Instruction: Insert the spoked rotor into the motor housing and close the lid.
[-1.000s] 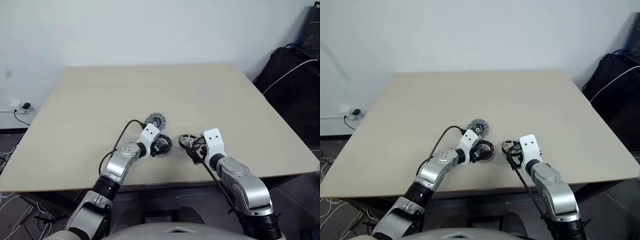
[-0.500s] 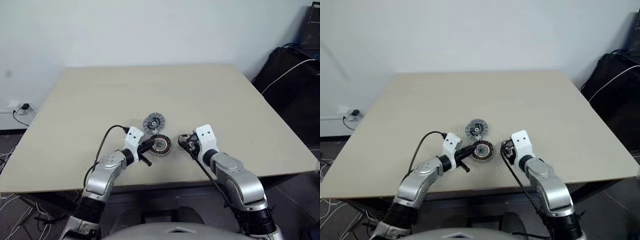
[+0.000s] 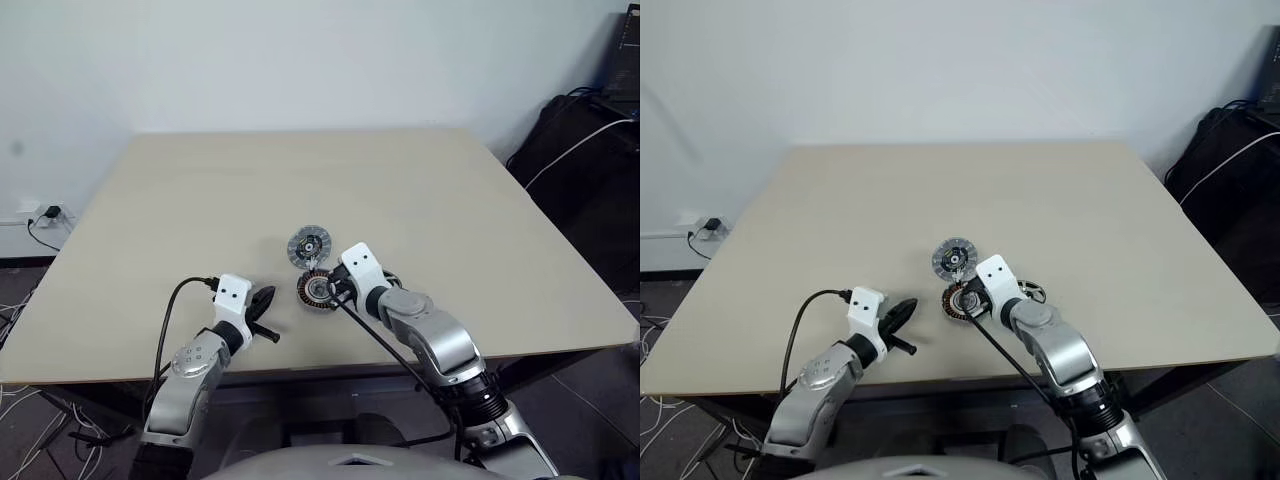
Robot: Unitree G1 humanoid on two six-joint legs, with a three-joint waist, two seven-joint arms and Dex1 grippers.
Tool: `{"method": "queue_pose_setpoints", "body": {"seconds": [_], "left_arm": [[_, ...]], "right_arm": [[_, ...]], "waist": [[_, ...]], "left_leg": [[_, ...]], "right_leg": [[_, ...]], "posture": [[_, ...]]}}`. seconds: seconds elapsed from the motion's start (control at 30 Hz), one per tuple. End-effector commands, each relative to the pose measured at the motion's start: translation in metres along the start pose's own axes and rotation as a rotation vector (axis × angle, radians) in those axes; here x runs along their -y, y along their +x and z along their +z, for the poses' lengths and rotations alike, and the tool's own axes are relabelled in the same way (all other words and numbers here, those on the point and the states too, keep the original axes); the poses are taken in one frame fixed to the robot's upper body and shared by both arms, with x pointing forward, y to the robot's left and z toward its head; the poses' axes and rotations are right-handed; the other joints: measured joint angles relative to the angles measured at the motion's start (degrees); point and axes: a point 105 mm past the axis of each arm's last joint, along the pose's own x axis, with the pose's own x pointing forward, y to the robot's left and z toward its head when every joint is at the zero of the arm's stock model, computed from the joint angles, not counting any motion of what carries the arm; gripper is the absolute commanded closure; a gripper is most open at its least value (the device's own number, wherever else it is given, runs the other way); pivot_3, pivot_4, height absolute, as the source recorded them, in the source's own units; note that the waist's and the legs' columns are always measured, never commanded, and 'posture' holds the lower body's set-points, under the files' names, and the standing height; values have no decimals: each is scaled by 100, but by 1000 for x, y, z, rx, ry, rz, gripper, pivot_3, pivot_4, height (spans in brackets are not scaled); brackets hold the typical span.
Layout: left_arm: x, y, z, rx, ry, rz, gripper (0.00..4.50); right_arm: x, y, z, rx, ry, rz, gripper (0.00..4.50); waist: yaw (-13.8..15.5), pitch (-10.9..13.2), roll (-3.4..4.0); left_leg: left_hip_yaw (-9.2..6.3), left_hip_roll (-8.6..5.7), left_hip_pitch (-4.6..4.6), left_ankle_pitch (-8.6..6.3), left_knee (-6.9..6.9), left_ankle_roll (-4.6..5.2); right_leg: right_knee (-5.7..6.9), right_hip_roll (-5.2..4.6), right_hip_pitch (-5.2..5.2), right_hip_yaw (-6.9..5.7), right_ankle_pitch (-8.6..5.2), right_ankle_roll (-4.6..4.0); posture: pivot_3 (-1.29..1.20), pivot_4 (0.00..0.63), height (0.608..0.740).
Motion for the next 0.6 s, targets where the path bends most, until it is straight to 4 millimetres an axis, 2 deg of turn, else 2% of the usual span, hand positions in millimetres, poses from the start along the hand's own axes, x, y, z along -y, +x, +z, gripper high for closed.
{"method": "queue_pose_setpoints", "body": {"seconds": [0.03,0.3,0.6], "left_arm": [[6,0,19,93,64,-5,4500],[7,0,16,84,27,-11,4500],[7,1,16,81,19,-19,4500]], "right_arm": [[-14,0,17,37,-3,92,4476],[-24,7,20,22,5,149,4476],[-16,18,23,15,0,133,4476]], "waist": [[-4,1,1],[-10,0,3],[-21,1,4]], "left_leg": [[0,0,-1,0,0,0],[-2,0,2,0,0,0],[0,0,1,0,-1,-2]], "right_leg": [[0,0,0,0,0,0],[1,1,-5,-8,1,0],[2,1,-5,-7,1,0]], "posture": [[0,0,740],[0,0,740],[0,0,740]]}}
